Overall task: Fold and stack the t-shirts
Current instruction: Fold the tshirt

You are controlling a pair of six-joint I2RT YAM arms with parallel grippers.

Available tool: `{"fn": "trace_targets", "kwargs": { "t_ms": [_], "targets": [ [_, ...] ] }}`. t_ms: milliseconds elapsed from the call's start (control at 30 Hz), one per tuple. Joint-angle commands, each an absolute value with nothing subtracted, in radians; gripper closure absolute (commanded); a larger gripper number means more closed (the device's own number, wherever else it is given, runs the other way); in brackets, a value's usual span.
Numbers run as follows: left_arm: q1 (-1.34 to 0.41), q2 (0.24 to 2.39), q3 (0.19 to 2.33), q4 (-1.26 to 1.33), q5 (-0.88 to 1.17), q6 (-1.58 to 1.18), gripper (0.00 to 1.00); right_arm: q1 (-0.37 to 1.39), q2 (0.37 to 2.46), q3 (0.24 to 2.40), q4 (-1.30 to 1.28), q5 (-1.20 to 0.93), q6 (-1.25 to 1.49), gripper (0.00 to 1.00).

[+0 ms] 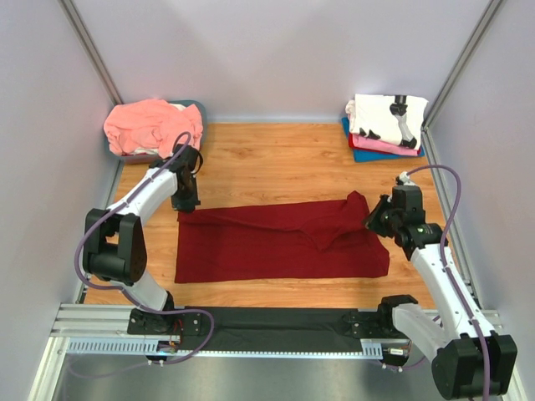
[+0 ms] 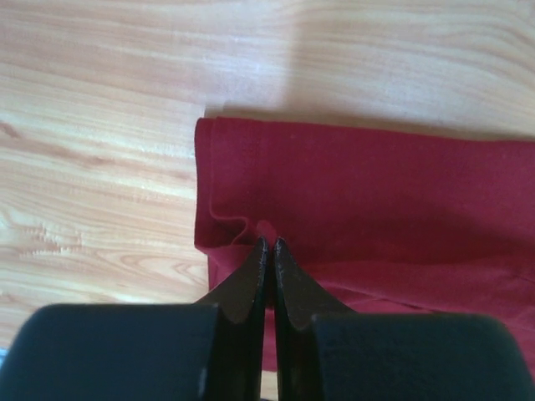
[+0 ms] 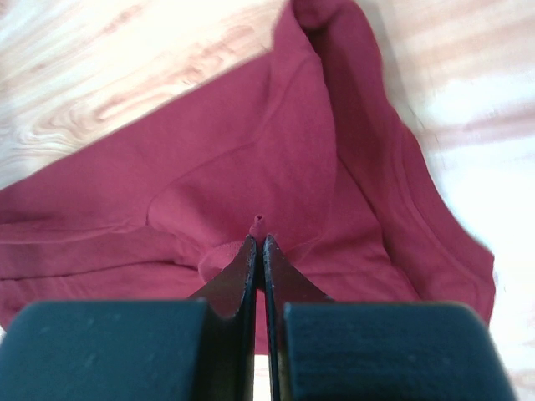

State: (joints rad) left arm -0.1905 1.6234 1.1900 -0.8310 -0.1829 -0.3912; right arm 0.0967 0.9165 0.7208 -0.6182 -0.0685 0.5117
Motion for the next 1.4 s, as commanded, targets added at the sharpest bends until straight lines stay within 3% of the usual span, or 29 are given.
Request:
{"fn": "trace_targets", "kwargs": {
  "t_ms": [0, 33, 100, 133, 200, 367, 533, 933, 1167, 1367],
  "targets": [
    [-0.216, 1.603, 1.190, -0.893, -0.207, -0.356, 0.90, 0.095, 0.899, 0.704, -0.673, -0.002, 0.561, 0.91],
    [-0.235, 1.609, 1.193, -0.920, -0.207, -0.350, 0.61, 0.094, 0.902, 0.704, -0.683, 0.058, 0.563, 0.63],
    [-0.250, 1.603, 1.190, -0.949, -0.259, -0.350, 0.36, 0.095, 0.910, 0.709, -0.712, 0.107, 0.561, 0.30],
    [-0.259, 1.589, 1.190, -0.954, -0.281, -0.350, 0.28, 0.095, 0.913, 0.713, -0.719, 0.118, 0.566, 0.26],
    [-0.262, 1.571, 1.201, -0.959, -0.308, -0.353, 0.27, 0.095, 0.898, 0.724, -0.727, 0.123, 0.577, 0.22],
    [-0.268, 1.551, 1.232, -0.907, -0.295, -0.376, 0.30, 0.169, 0.857, 0.736, -0.712, 0.120, 0.597, 0.19],
    [-0.314, 1.678, 1.269, -0.888, -0.305, -0.405, 0.33, 0.319, 0.937, 0.723, -0.710, 0.120, 0.693, 0.19],
    [-0.388, 1.856, 1.261, -0.848, -0.279, -0.433, 0.38, 0.390, 1.343, 0.663, -0.462, -0.034, 0.790, 0.23],
    [-0.426, 1.897, 1.224, -0.850, -0.262, -0.443, 0.39, 0.390, 1.672, 0.863, -0.425, -0.058, 0.762, 0.24],
    [-0.457, 1.913, 1.187, -0.853, -0.262, -0.457, 0.41, 0.385, 1.955, 1.245, -0.513, -0.081, 0.723, 0.26]
  ]
}}
